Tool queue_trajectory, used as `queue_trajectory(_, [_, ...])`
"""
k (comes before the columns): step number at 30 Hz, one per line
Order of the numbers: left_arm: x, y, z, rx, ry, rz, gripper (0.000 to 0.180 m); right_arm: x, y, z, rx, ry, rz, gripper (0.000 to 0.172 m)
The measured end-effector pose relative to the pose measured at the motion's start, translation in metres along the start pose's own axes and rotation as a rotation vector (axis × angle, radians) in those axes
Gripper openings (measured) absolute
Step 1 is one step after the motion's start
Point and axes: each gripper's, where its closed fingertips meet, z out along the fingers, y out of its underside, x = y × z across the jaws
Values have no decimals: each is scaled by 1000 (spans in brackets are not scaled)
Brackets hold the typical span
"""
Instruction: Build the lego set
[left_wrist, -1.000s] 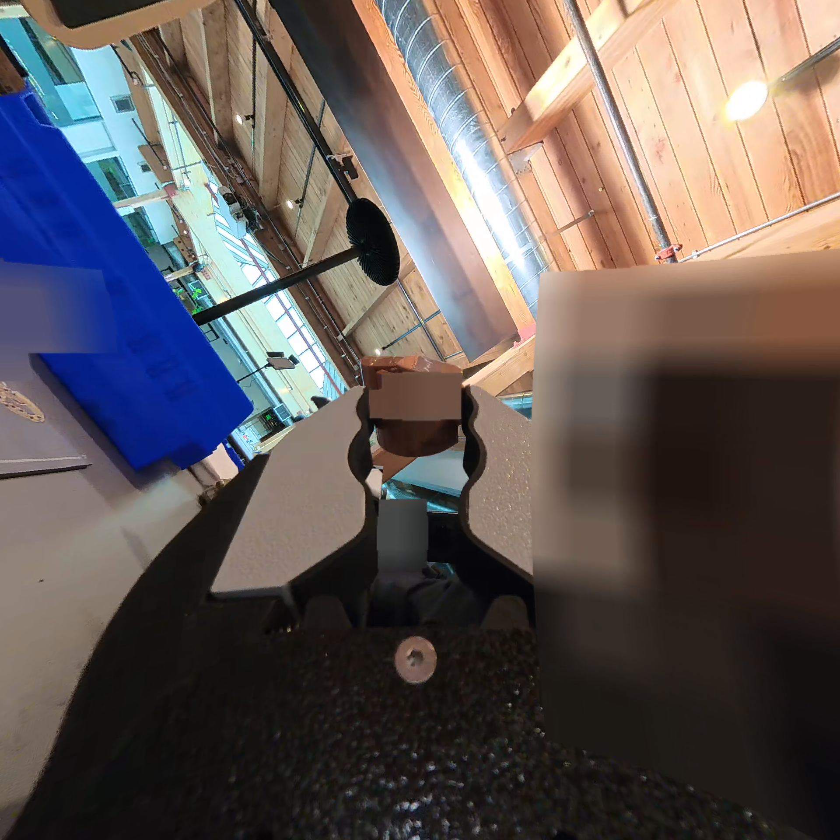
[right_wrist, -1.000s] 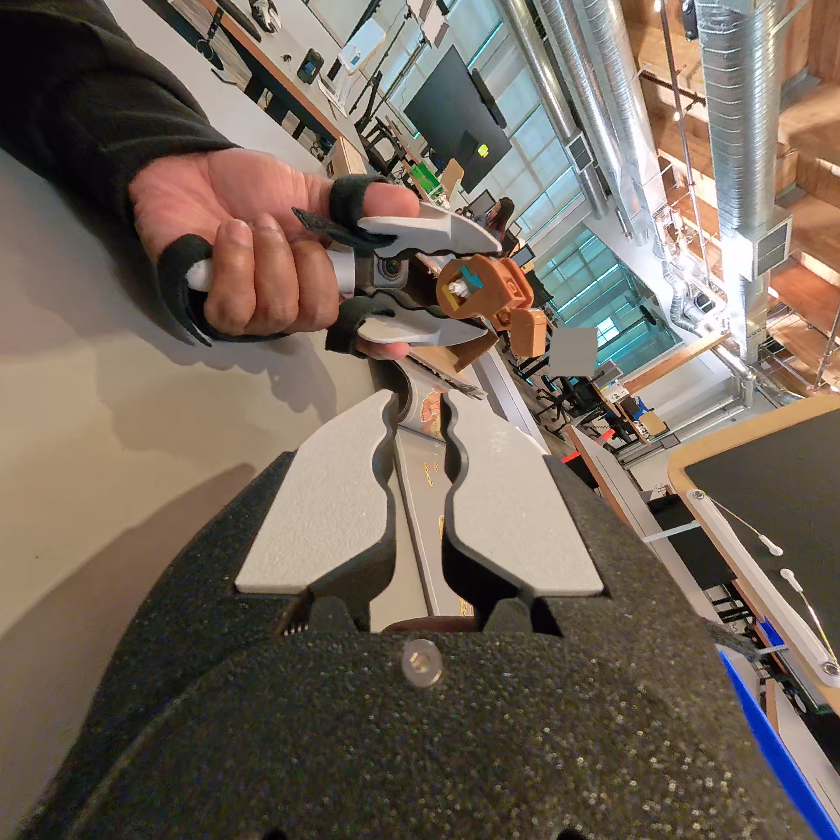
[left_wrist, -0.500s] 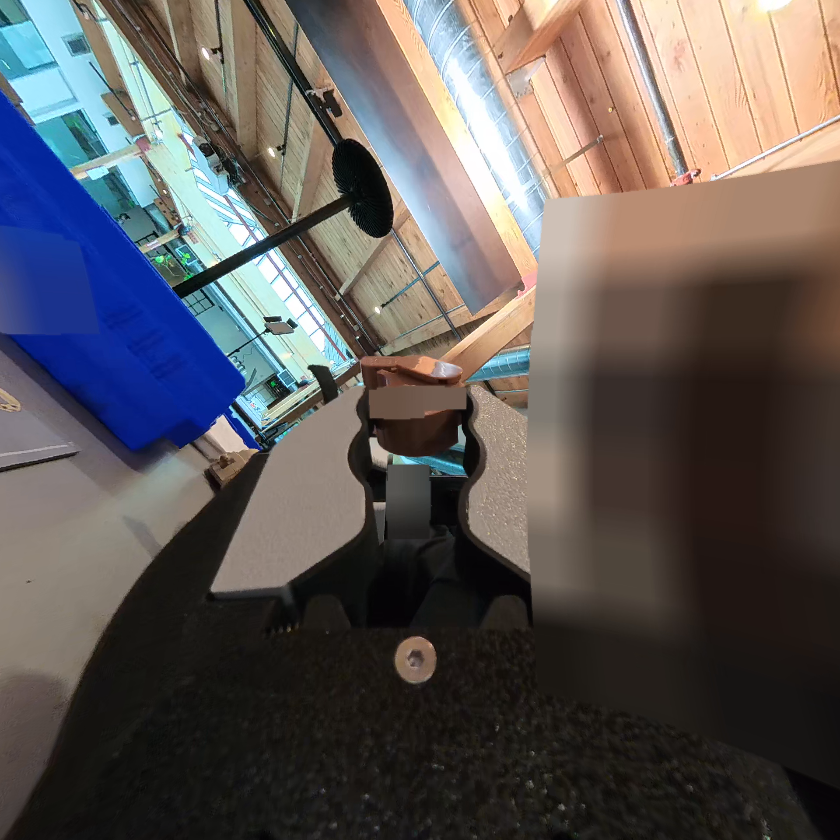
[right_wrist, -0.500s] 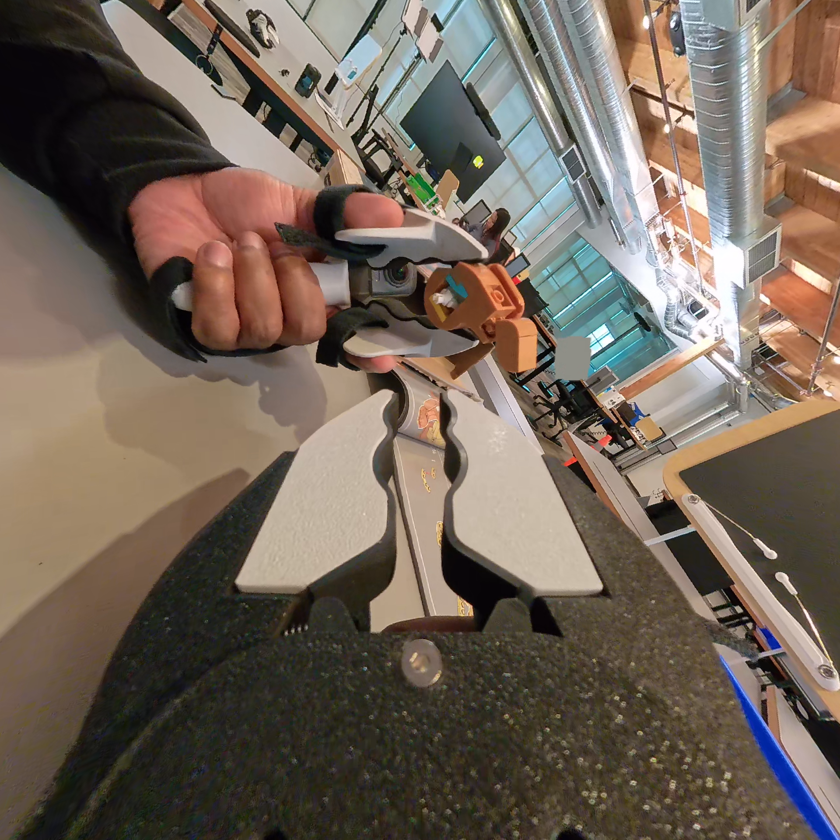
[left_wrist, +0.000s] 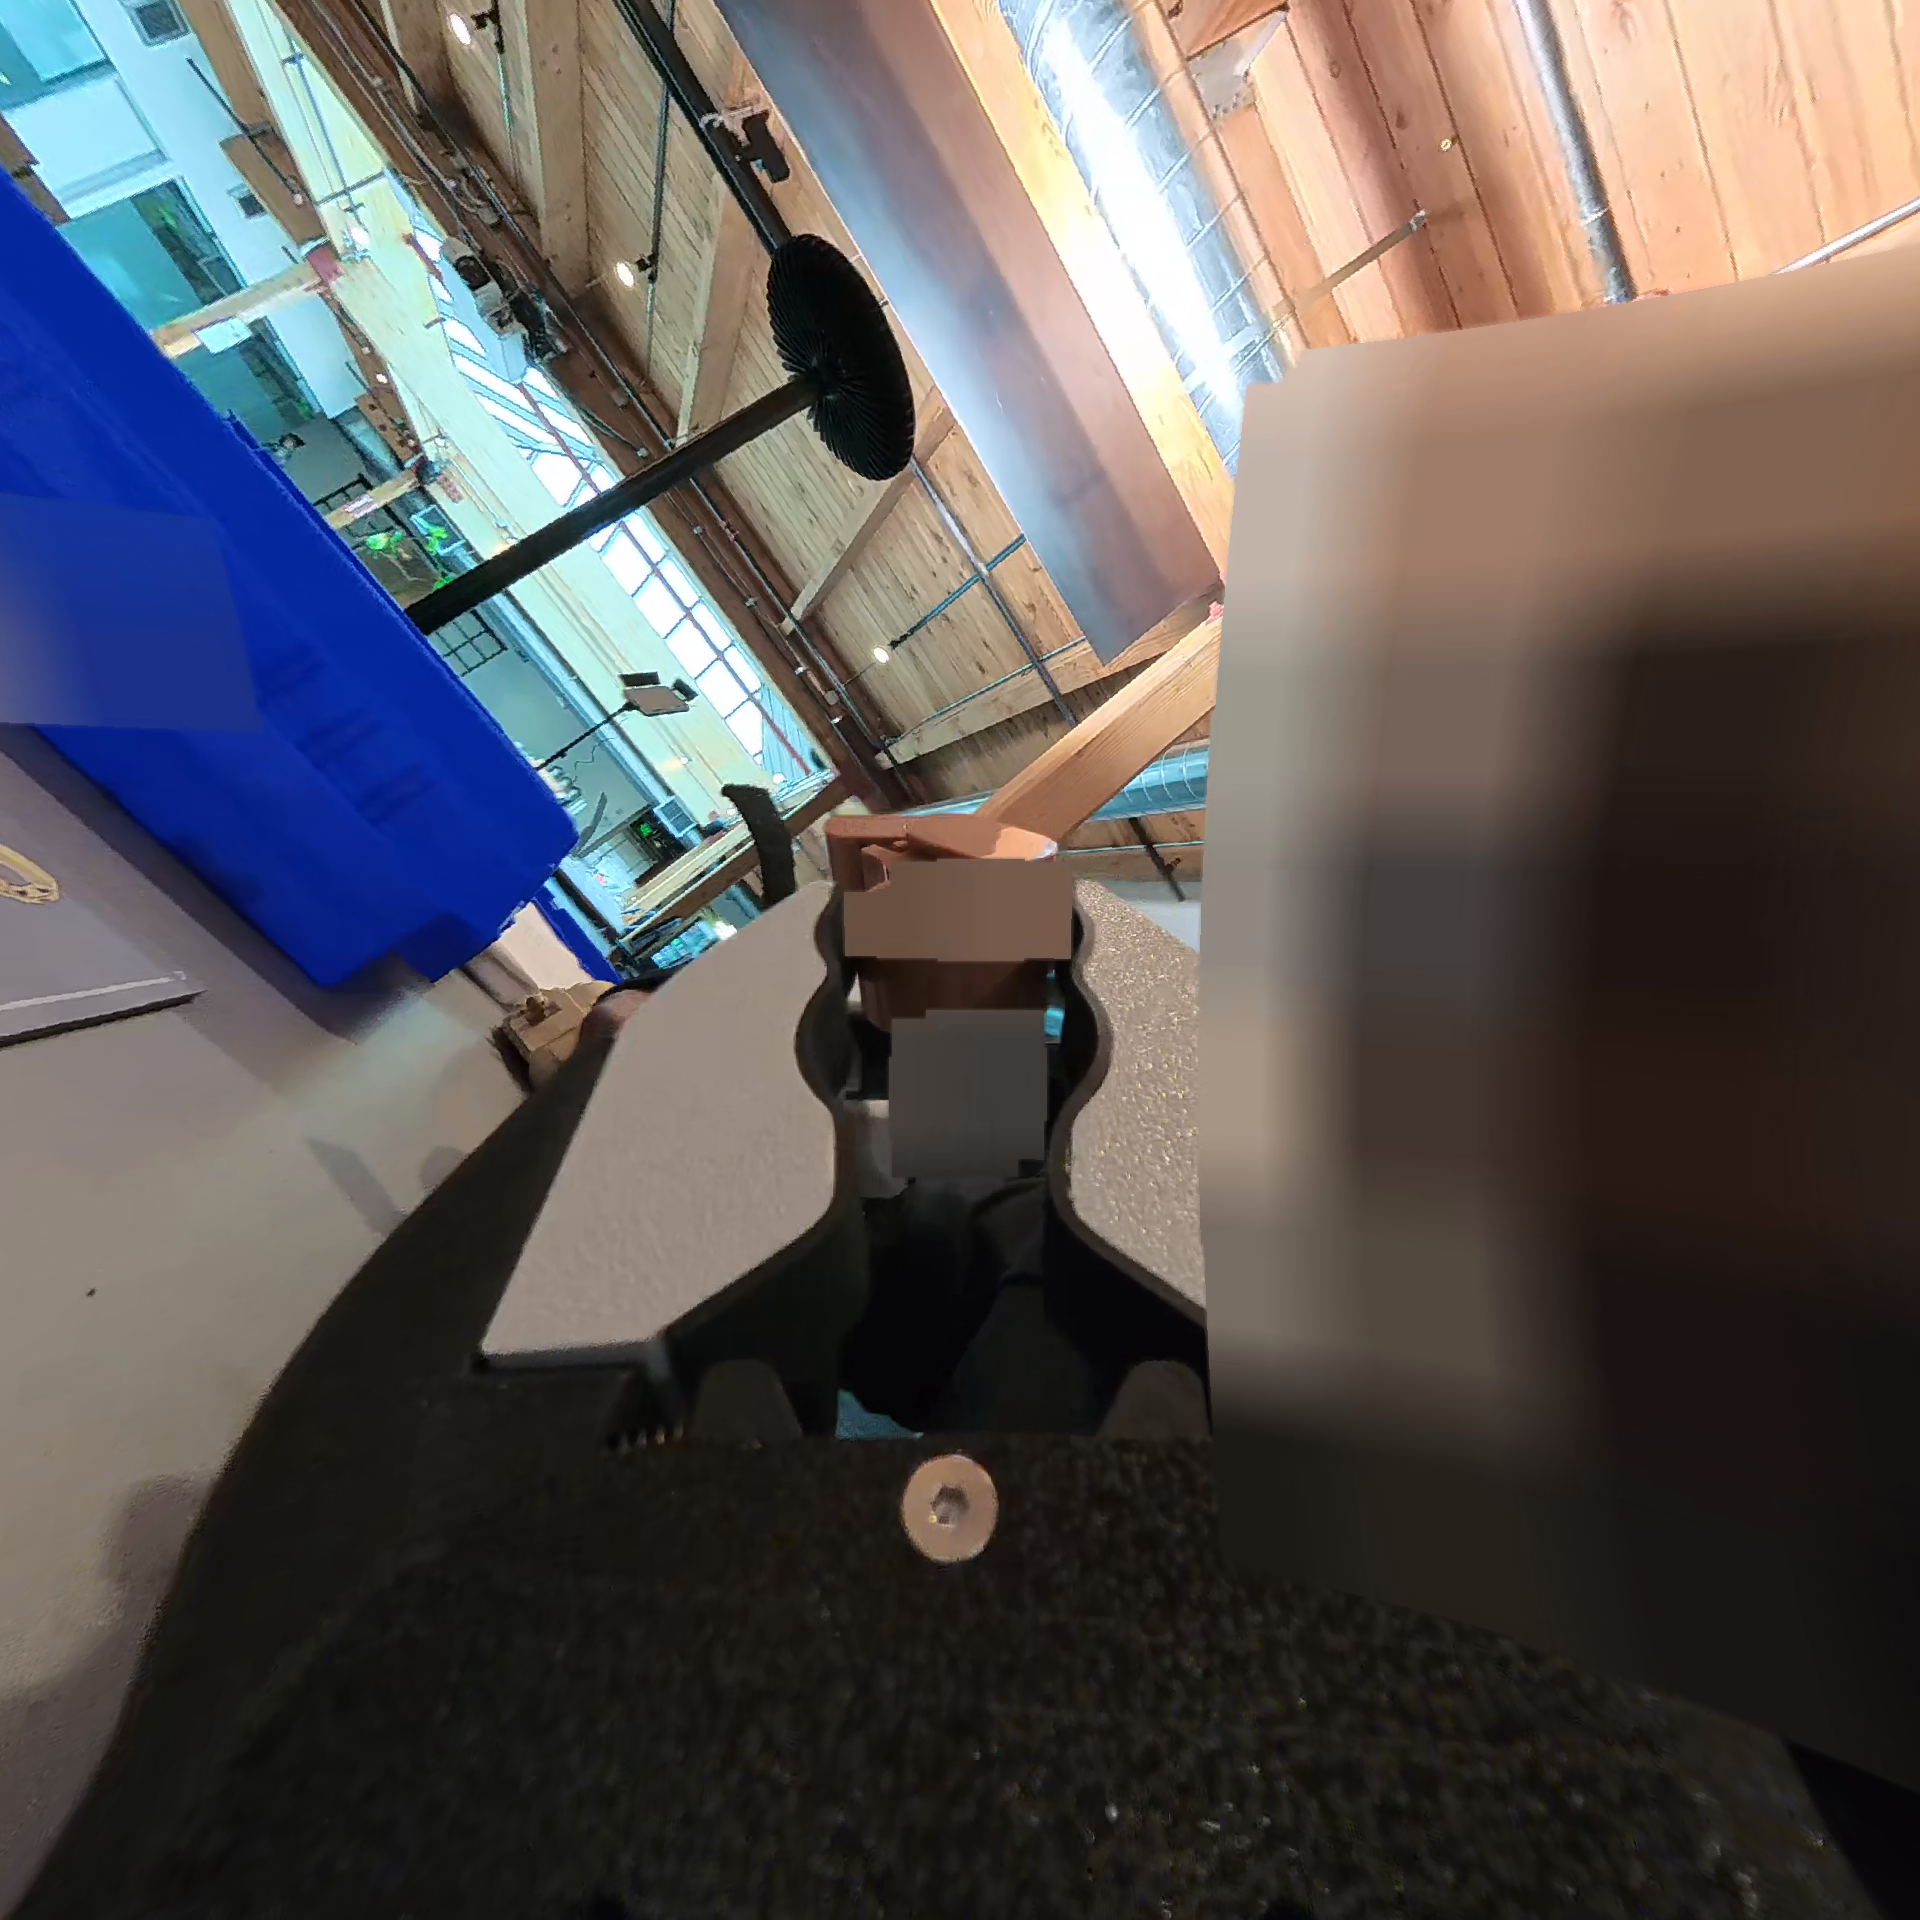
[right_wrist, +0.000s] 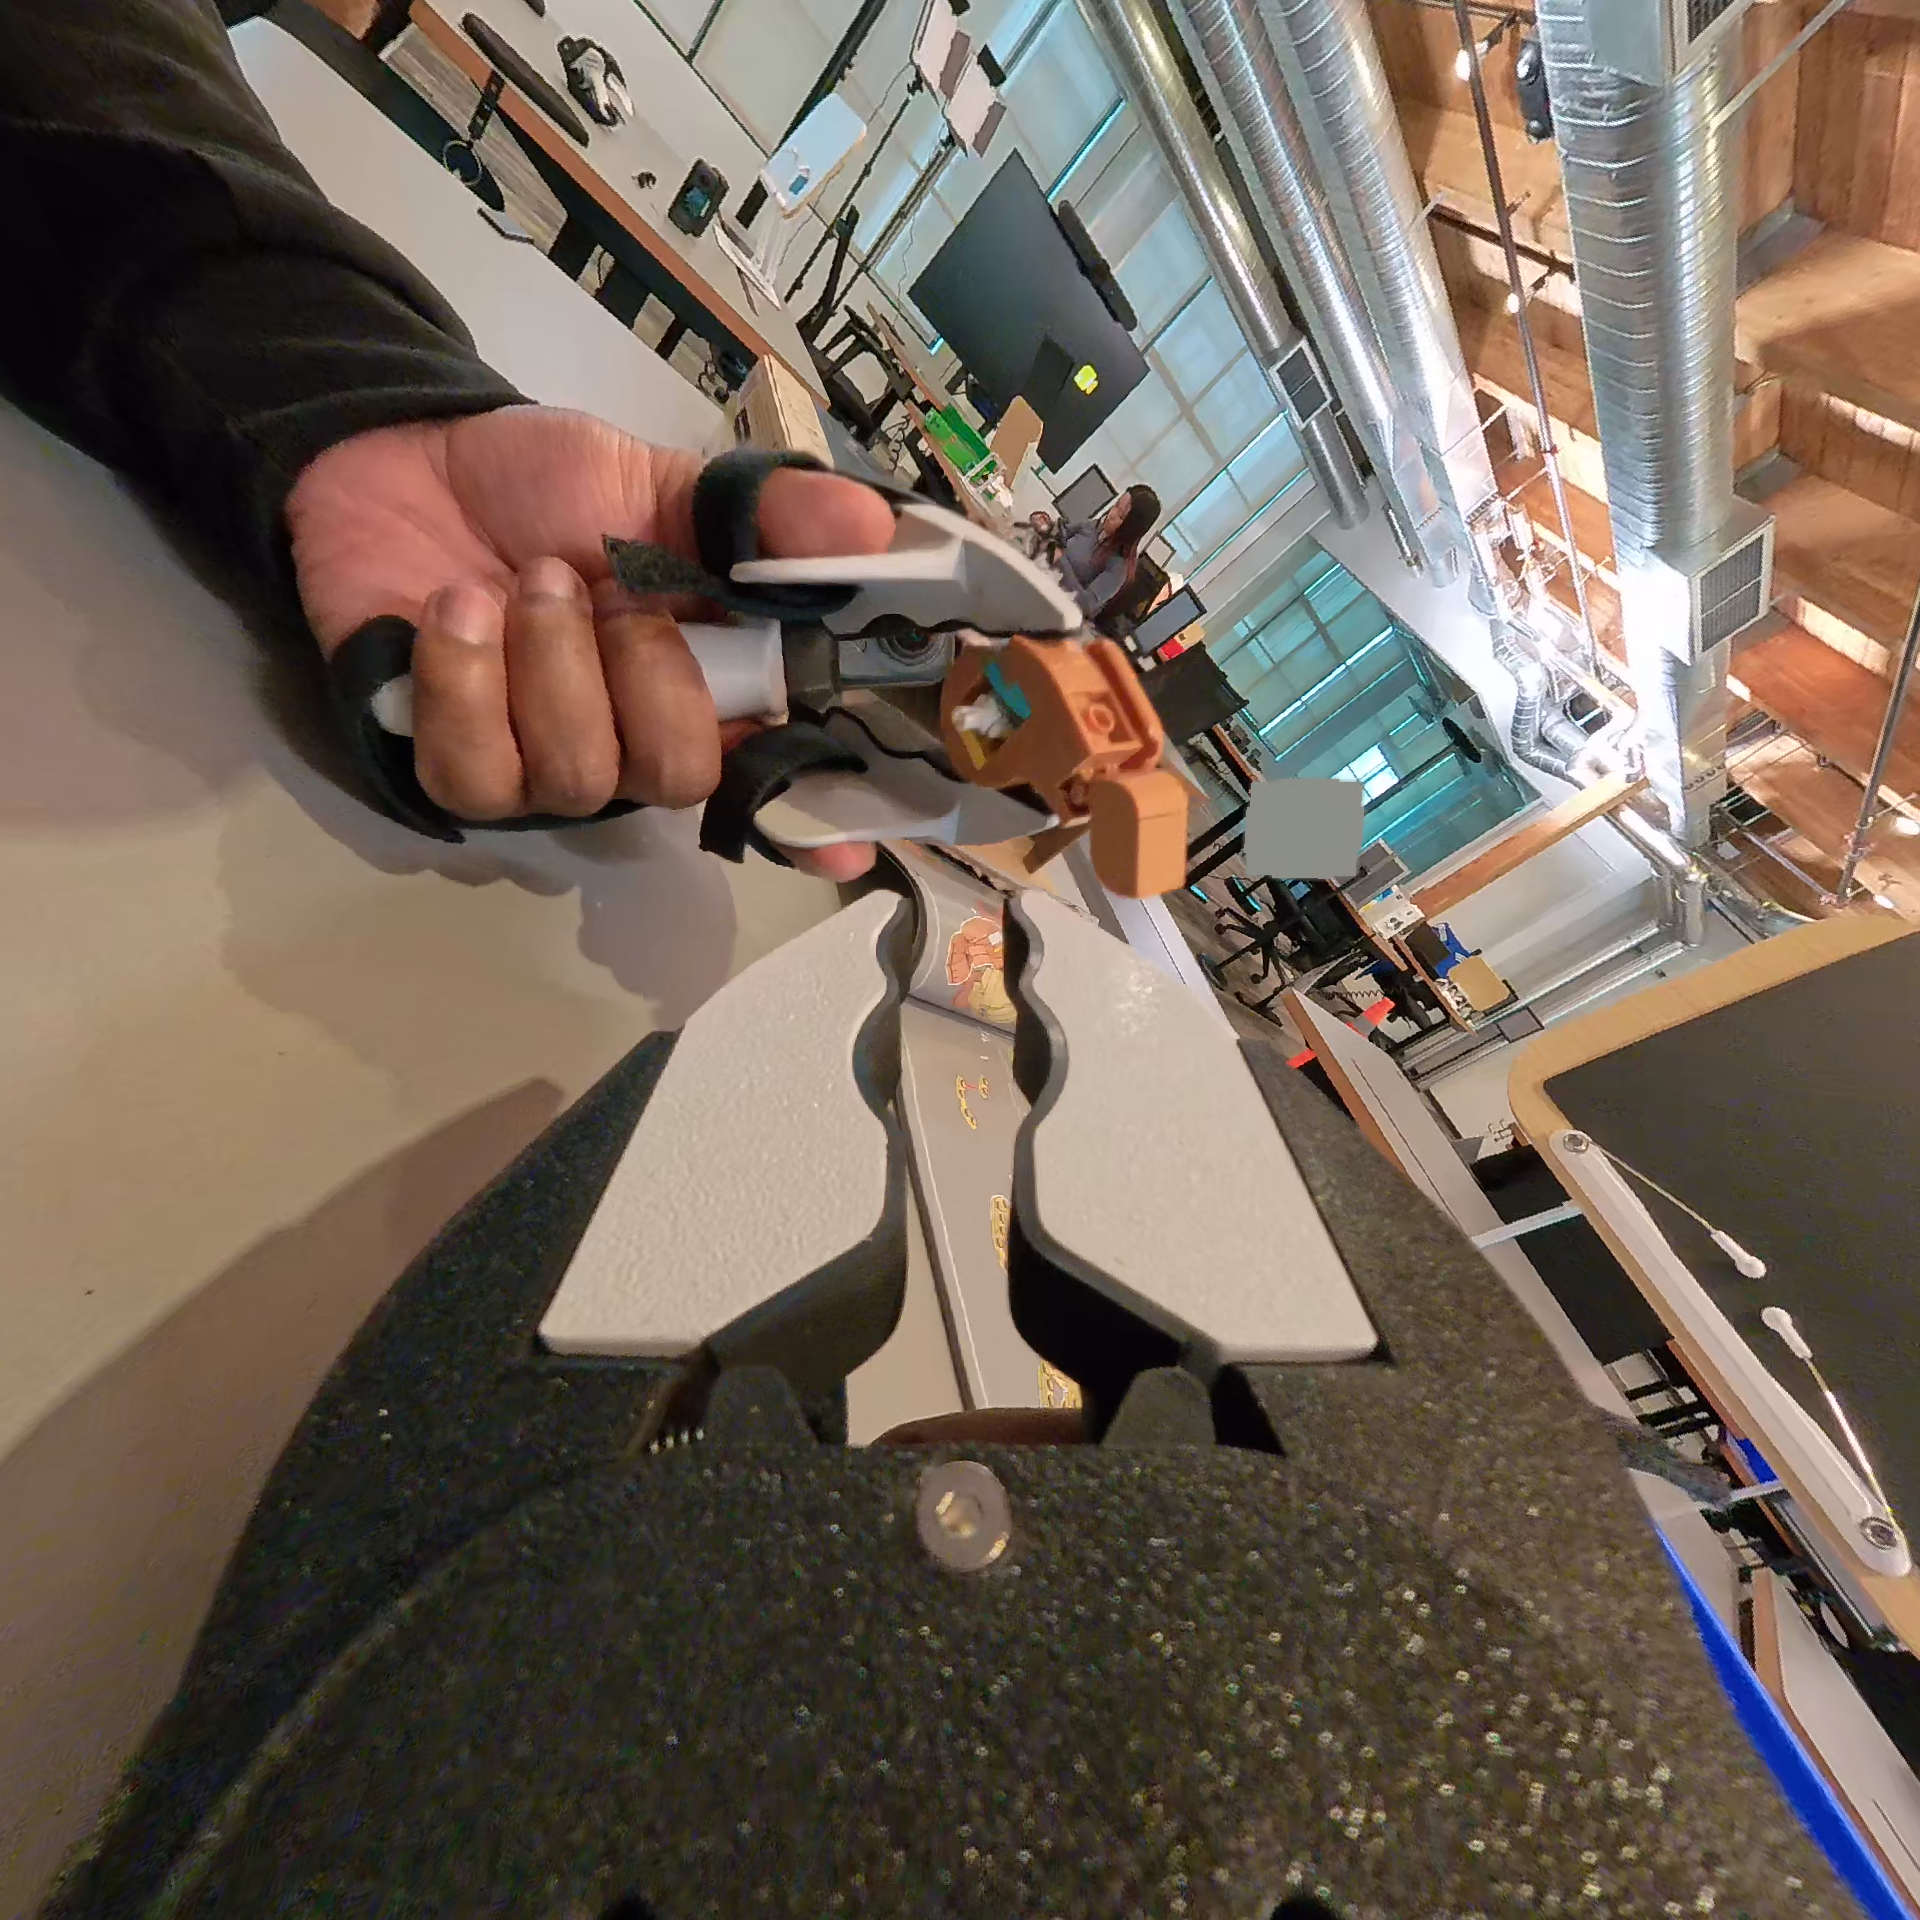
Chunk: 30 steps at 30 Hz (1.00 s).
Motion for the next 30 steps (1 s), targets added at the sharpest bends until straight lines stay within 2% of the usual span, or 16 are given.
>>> queue_trajectory(4, [-12,3,-1,-78,-136,122,36,5,1,-2,-12,20,-28,16])
queue_trajectory(7, [-23,15,-2,-218,-284,274,36,8,7,-2,-40,25,-63,16])
queue_trajectory(10, [-36,32,-5,-364,-387,320,37,6,10,-1,-56,5,-76,16])
queue_trajectory(20, [-45,57,-10,-519,-426,263,36,-8,19,0,-93,-122,-48,15])
queue_trajectory(30, [-49,69,-15,-596,-451,220,36,-24,22,-2,-116,-264,28,3])
